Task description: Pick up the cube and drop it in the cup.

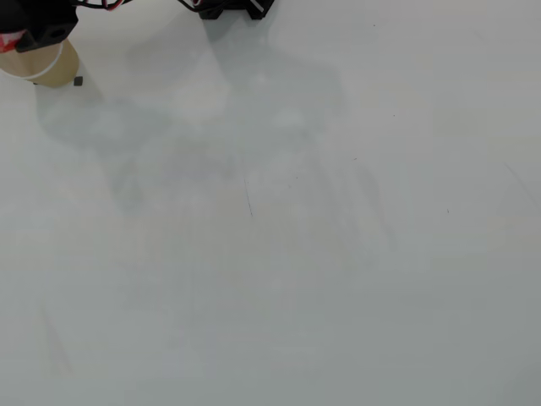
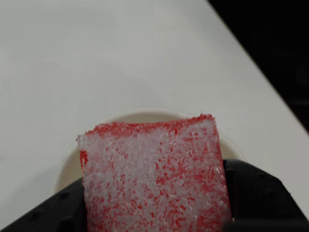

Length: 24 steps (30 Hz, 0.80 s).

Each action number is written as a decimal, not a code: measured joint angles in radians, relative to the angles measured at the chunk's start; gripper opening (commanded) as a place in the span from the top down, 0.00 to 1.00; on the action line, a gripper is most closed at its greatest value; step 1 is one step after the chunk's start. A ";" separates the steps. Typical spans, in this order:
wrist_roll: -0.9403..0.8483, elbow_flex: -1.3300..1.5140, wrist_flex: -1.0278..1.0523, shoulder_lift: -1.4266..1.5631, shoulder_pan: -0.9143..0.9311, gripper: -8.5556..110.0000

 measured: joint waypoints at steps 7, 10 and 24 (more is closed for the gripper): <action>0.000 0.000 0.000 0.000 -0.040 0.79; 0.000 0.000 0.000 0.000 -0.052 0.78; 0.000 0.000 0.000 0.000 -0.060 0.76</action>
